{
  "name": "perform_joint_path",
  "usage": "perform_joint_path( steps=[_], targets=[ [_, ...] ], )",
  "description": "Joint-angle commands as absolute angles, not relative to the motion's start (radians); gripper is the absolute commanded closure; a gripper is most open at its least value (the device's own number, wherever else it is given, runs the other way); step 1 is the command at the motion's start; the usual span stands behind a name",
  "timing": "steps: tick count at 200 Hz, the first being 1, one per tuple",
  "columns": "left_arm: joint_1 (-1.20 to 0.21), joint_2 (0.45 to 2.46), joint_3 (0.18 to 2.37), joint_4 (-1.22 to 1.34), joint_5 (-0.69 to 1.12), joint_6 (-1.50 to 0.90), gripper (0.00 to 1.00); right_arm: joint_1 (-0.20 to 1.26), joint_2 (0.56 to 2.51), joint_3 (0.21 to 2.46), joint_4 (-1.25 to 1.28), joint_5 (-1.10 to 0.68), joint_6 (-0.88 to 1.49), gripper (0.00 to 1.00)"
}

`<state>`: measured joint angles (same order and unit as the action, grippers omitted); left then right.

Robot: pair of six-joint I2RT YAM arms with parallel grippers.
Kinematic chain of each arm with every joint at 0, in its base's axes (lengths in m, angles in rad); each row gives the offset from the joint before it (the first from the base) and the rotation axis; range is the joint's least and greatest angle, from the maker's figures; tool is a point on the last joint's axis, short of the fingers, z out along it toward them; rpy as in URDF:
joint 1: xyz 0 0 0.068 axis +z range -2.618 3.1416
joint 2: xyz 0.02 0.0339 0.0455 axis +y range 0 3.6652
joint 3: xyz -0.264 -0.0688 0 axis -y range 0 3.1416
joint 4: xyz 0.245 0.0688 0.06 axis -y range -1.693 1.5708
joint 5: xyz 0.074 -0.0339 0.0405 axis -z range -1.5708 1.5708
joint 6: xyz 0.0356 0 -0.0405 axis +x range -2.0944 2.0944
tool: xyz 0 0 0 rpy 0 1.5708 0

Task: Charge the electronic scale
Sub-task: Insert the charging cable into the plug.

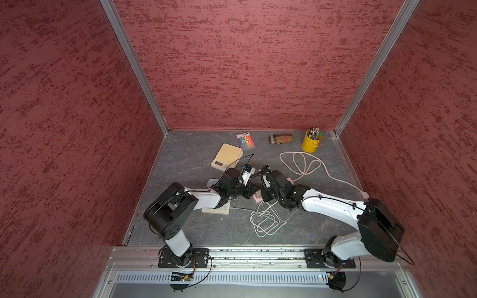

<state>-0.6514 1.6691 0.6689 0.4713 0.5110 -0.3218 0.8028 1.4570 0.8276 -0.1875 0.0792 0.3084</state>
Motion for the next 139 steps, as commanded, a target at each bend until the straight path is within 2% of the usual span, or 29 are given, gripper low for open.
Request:
perform_joint_path(
  steps=[1,139],
  targets=[
    [-0.684,1.706,0.641,0.367,0.568,-0.322,1.0,0.795,1.498,0.813,-0.315,0.12,0.318,1.0],
    [-0.674,1.727,0.64,0.393,0.596,-0.395,1.0,0.902,1.586,0.743,-0.349,0.197,0.44,1.0]
  ],
)
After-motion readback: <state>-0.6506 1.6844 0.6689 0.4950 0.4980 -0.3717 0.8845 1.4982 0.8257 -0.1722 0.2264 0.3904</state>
